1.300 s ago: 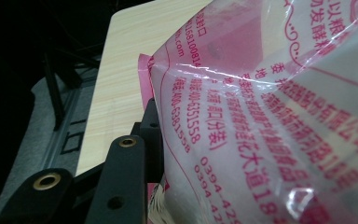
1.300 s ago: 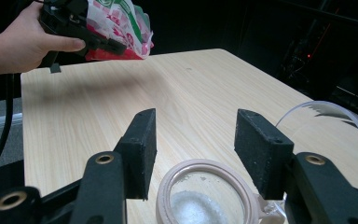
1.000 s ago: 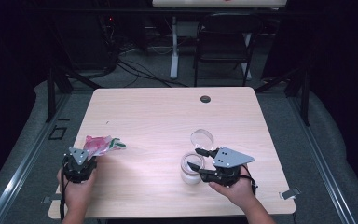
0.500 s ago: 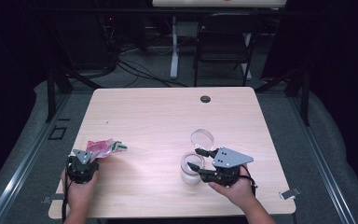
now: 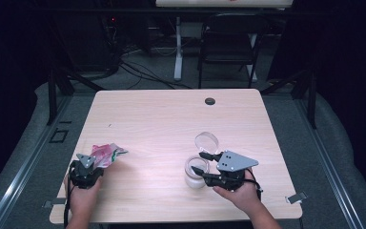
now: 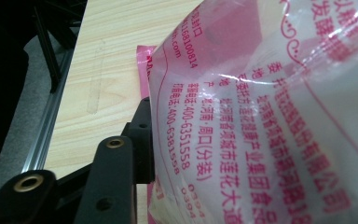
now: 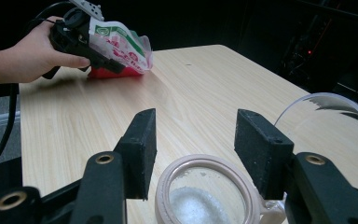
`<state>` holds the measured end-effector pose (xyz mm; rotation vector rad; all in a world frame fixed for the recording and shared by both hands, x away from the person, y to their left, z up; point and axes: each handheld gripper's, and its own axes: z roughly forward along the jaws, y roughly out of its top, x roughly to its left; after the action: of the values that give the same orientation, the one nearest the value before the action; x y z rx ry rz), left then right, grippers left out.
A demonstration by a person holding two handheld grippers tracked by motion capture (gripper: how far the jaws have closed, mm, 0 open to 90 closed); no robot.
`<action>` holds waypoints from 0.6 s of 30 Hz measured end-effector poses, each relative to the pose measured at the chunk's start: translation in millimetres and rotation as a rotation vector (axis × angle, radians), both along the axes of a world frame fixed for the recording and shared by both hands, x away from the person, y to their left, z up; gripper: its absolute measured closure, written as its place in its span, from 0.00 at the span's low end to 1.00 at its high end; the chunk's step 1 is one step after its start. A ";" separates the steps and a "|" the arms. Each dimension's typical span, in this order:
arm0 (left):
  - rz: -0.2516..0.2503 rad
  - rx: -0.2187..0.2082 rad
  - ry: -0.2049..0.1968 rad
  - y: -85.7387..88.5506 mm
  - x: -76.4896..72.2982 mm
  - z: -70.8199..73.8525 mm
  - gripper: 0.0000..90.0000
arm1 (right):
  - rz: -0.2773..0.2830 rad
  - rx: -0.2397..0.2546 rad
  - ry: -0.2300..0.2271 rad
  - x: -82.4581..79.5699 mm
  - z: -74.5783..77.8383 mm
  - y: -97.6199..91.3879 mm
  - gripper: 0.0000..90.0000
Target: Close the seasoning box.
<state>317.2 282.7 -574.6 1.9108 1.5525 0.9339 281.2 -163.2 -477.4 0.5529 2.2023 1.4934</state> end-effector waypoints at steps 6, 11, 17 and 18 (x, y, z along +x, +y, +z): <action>-0.016 -0.007 -0.050 -4.9 -3.1 5.2 0.40 | 0.001 0.002 0.000 0.0 0.0 0.1 0.54; -0.078 -0.017 -0.056 -12.3 -7.5 9.6 0.32 | 0.001 0.002 0.000 0.1 0.3 -0.5 0.54; -0.116 -0.026 -0.061 -18.4 -12.8 14.4 0.29 | -0.005 0.005 0.002 0.2 0.4 -1.0 0.54; -0.124 -0.033 -0.063 -19.8 -13.2 14.7 0.29 | -0.005 0.005 0.002 0.3 0.4 -1.1 0.54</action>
<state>303.9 262.9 -559.9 1.9117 1.3884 0.9005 281.5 -164.3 -477.0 0.5617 2.1975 1.4968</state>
